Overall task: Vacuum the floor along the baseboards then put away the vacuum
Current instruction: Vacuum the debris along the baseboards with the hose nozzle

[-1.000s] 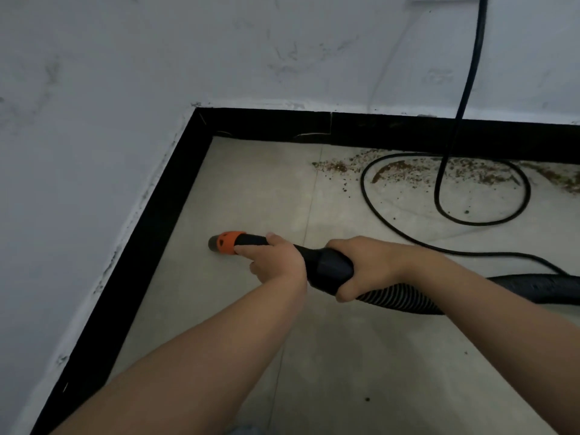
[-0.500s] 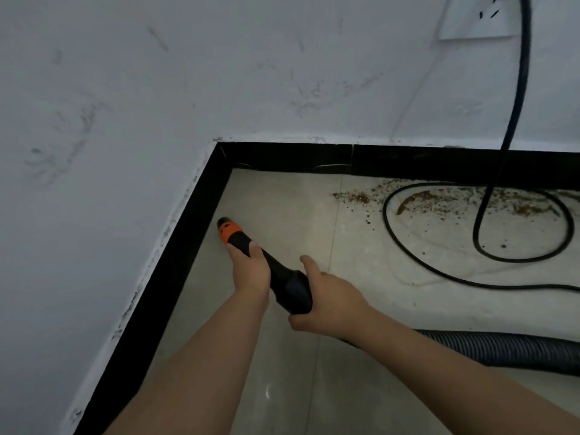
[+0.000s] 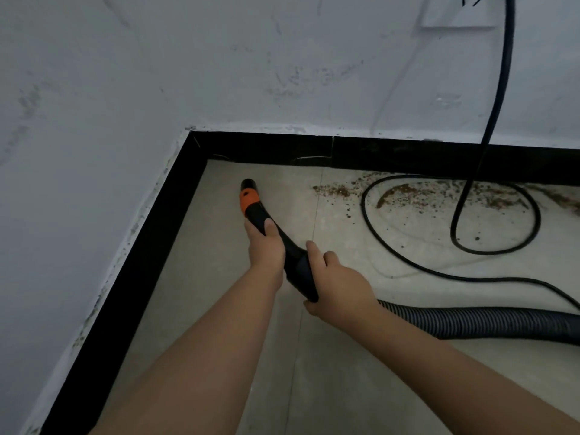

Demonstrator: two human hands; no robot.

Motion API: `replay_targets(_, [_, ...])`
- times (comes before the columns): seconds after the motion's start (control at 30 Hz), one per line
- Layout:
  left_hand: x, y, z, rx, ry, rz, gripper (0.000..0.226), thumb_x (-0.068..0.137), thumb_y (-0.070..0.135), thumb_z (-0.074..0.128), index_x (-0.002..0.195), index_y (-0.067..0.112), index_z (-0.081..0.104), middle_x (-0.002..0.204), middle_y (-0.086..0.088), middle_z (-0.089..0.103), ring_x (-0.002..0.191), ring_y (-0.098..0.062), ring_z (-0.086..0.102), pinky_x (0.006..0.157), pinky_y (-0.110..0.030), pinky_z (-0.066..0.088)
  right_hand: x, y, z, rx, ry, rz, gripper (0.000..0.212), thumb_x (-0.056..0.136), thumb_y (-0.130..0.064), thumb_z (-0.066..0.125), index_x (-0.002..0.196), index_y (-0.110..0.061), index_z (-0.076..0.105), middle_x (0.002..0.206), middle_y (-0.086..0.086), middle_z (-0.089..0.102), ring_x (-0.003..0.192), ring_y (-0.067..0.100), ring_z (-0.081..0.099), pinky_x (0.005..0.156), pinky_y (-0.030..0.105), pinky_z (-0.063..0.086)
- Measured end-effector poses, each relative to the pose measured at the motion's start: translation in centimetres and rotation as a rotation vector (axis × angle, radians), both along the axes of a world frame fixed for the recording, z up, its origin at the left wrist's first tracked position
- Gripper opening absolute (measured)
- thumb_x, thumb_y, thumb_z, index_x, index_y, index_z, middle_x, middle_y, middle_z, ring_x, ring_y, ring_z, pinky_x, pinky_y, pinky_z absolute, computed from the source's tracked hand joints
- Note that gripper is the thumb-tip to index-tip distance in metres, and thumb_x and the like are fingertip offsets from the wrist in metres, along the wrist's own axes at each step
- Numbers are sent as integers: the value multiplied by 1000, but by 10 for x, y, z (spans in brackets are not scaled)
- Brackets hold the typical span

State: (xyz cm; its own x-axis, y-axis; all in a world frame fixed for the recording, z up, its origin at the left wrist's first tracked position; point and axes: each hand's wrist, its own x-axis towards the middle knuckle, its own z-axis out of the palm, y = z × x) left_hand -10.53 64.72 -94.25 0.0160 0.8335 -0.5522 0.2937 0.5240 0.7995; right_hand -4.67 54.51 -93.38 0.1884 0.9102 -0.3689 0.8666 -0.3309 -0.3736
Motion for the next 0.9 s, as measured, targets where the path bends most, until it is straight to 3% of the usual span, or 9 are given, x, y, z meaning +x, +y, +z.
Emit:
replay_targets(0.13, [11, -1, 2, -14, -30, -25, 54, 101, 31, 31, 150, 26, 8, 144, -11, 37, 125, -30, 43, 106, -45, 37, 12, 15, 1, -3, -4, -18, 92, 86, -28, 63, 149, -17, -3, 132, 11, 37, 102, 29, 58, 66, 30, 39])
replay_targets(0.27, [17, 16, 7, -72, -144, -10, 38, 100, 19, 37, 138, 16, 35, 128, -11, 51, 112, -29, 52, 99, -43, 44, 15, 34, 0, 16, 70, -123, 84, 86, -21, 64, 146, -14, 6, 128, 13, 38, 100, 31, 58, 66, 32, 41])
replay_targets(0.4, [20, 19, 10, -134, -229, 17, 37, 99, 17, 40, 136, 12, 40, 128, -13, 52, 114, -30, 53, 94, -42, 45, 23, 38, 3, 15, 90, -118, 80, 84, -19, 65, 144, -13, 11, 125, 14, 40, 99, 32, 58, 64, 32, 41])
replay_targets(0.6, [36, 4, 14, -121, -216, -67, 64, 96, 15, 47, 149, 18, 12, 141, -11, 40, 117, -27, 49, 93, -38, 44, 39, 7, 11, 21, 104, -154, 80, 83, -27, 66, 142, -13, 14, 123, 11, 41, 98, 30, 57, 63, 30, 38])
replay_targets(0.73, [50, -13, 15, -77, -104, -147, 59, 93, 14, 52, 144, 13, 22, 132, -13, 46, 109, -30, 52, 95, -41, 46, 46, -28, 23, -5, 77, -131, 72, 81, -31, 67, 134, -14, 21, 117, 9, 44, 95, 28, 56, 62, 29, 37])
replay_targets(0.9, [67, -39, 18, -116, -44, -287, 71, 95, 23, 49, 149, 16, 2, 139, -15, 40, 121, -34, 46, 103, -47, 41, 52, -64, 32, -26, 37, -177, 70, 80, -35, 67, 131, -16, 23, 116, 6, 45, 96, 26, 57, 63, 28, 38])
